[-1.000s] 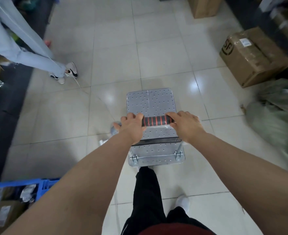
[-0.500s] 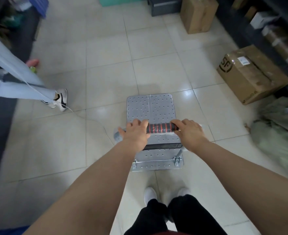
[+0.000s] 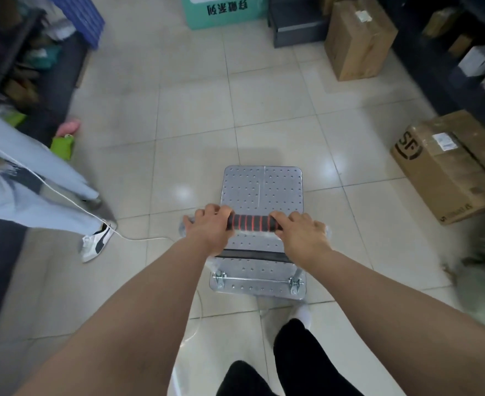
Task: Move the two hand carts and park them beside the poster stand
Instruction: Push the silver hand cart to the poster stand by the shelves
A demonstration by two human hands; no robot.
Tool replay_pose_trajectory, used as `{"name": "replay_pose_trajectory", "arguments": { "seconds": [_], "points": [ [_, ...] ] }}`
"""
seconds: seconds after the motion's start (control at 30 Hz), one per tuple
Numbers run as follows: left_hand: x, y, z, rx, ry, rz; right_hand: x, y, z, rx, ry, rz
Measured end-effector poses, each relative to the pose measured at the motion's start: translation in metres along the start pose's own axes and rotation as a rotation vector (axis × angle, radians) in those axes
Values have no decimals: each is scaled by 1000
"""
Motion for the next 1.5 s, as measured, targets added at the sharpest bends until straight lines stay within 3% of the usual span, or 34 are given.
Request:
{"name": "replay_pose_trajectory", "arguments": {
  "seconds": [0.27,0.63,0.87,1.23,1.5],
  "points": [
    [84,-25,35,-32,-5,29,87,-29,36,6,26,-29],
    [211,-49,100,-73,134,-107,214,-55,94,-55,74,-185],
    [296,-55,143,-41,93,-143,299,-55,128,-18,54,-246],
    [421,-39,201,32,16,-116,426,-55,156,-50,54,-196],
    [525,-52,252,60,53,-7,534,-75,193,-34,158,-119]
  ]
}}
Point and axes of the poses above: each hand's wrist, its own x-axis towards the middle knuckle, its own z-axis out of the back of the hand, y = z × x, the point moved 2 cm from there along x, towards the middle knuckle, and after that the axes turned 10 degrees about -x, right-handed, at the moved point
